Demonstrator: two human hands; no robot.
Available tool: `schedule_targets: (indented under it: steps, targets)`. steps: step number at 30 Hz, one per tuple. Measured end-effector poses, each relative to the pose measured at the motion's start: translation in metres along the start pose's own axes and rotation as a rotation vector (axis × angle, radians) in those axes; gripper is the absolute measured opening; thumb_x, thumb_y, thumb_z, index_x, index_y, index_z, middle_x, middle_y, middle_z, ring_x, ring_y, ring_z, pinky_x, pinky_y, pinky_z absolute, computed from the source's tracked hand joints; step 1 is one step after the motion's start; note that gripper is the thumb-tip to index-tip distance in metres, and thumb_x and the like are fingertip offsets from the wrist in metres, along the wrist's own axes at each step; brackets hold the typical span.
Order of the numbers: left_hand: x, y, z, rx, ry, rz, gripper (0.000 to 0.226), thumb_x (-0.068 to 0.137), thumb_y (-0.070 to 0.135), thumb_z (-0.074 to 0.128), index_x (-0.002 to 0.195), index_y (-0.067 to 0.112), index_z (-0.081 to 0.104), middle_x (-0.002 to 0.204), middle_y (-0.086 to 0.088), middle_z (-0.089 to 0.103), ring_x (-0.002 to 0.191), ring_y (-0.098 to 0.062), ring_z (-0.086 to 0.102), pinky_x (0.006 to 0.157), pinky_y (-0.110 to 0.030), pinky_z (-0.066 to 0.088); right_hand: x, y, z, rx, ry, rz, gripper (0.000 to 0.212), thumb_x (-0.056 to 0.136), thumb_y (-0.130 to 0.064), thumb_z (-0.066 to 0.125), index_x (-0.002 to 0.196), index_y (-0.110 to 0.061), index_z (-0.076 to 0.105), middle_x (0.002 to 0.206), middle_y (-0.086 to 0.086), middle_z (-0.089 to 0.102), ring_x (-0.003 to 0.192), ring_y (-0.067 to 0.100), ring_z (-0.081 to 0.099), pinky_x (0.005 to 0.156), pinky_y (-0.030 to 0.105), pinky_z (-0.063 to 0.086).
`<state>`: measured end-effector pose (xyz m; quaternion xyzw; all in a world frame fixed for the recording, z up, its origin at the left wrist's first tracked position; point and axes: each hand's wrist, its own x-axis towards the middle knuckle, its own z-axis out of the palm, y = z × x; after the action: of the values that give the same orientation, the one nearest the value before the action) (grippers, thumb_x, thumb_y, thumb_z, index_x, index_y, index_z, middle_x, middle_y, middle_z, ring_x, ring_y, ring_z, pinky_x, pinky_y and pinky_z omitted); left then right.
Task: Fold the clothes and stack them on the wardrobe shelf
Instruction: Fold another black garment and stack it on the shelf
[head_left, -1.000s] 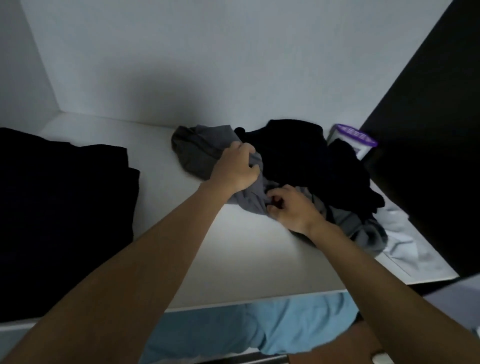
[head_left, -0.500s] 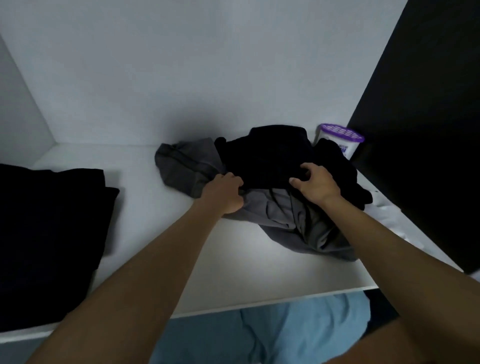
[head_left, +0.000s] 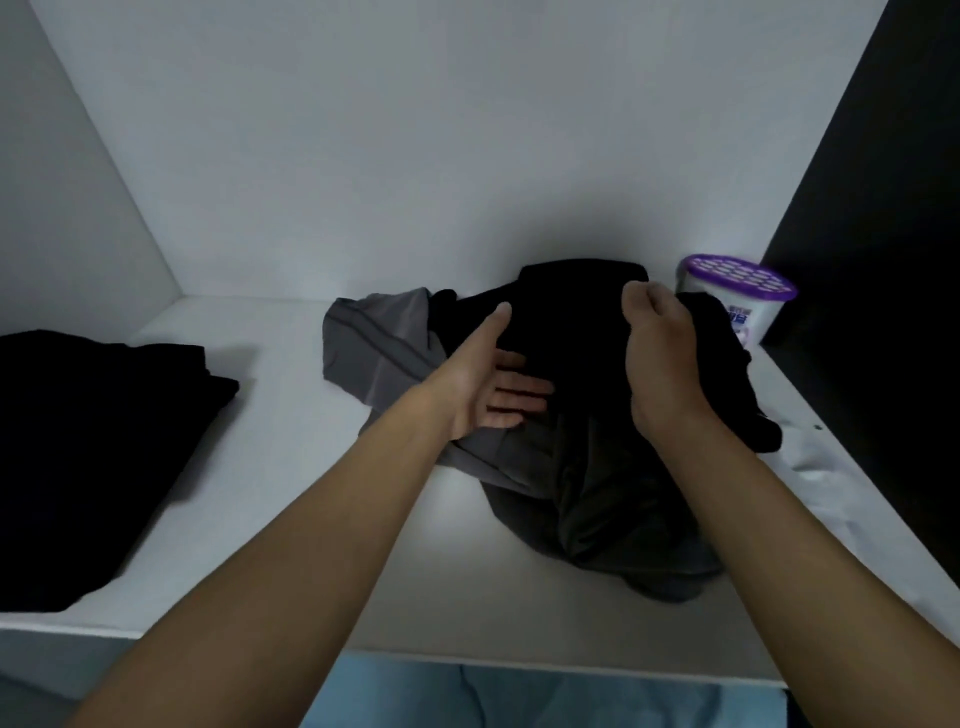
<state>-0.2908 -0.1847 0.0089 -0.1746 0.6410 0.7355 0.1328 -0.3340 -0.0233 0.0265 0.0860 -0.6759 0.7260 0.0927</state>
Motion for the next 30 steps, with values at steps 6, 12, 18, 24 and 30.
schedule_targets:
  steps: [6,12,18,24,30]
  targets:
    - [-0.030,0.031,0.038,-0.302,-0.093,0.114,0.021,0.097,0.025,0.057,0.097,0.006,0.066,0.085,-0.010,0.068,0.071,-0.022,0.070,0.063,-0.030,0.058,-0.079,-0.032,-0.023,-0.157,-0.432,-0.200,0.031,0.106,-0.020,0.041,0.075,-0.016,0.045,0.067,-0.007,0.037,0.061,0.002,0.036,0.055,0.019,0.034]
    - [-0.091,0.038,0.066,-0.365,0.173,0.332,0.031,0.095,-0.005,0.043,0.119,0.003,0.061,0.092,-0.015,0.064,0.076,-0.026,0.064,0.058,-0.032,0.056,-0.117,-0.030,-0.061,-0.381,-0.341,-0.037,0.024,0.098,-0.029,0.058,0.078,-0.018,0.051,0.065,-0.014,0.047,0.063,0.000,0.047,0.062,0.022,0.036]
    - [-0.184,0.018,0.058,-0.259,0.040,0.654,0.034,0.085,-0.012,0.052,0.114,0.005,0.058,0.104,-0.018,0.061,0.096,-0.032,0.062,0.084,-0.040,0.054,-0.173,-0.039,-0.043,-0.757,-0.242,-0.120,0.120,0.061,-0.061,0.078,0.154,-0.024,0.013,0.155,-0.001,0.026,0.145,0.019,0.023,0.119,0.040,0.026]
    - [-0.292,-0.014,0.018,-0.382,-0.145,0.812,0.070,0.090,-0.011,0.050,0.153,0.015,0.034,0.135,-0.027,0.054,0.109,-0.028,0.068,0.092,-0.037,0.057,-0.222,-0.103,0.000,-0.235,0.086,-0.216,0.038,0.092,0.001,0.053,0.128,-0.011,0.060,0.126,0.012,0.064,0.121,0.028,0.059,0.108,0.043,0.045]
    - [-0.346,-0.073,-0.044,0.023,0.087,0.802,0.058,0.085,-0.006,0.056,0.126,0.034,0.060,0.110,-0.004,0.074,0.100,-0.012,0.069,0.088,-0.025,0.055,-0.293,-0.176,0.018,0.285,0.047,-0.012,0.028,0.095,-0.006,0.047,0.093,-0.021,0.070,0.084,0.001,0.074,0.078,0.017,0.071,0.068,0.028,0.059]
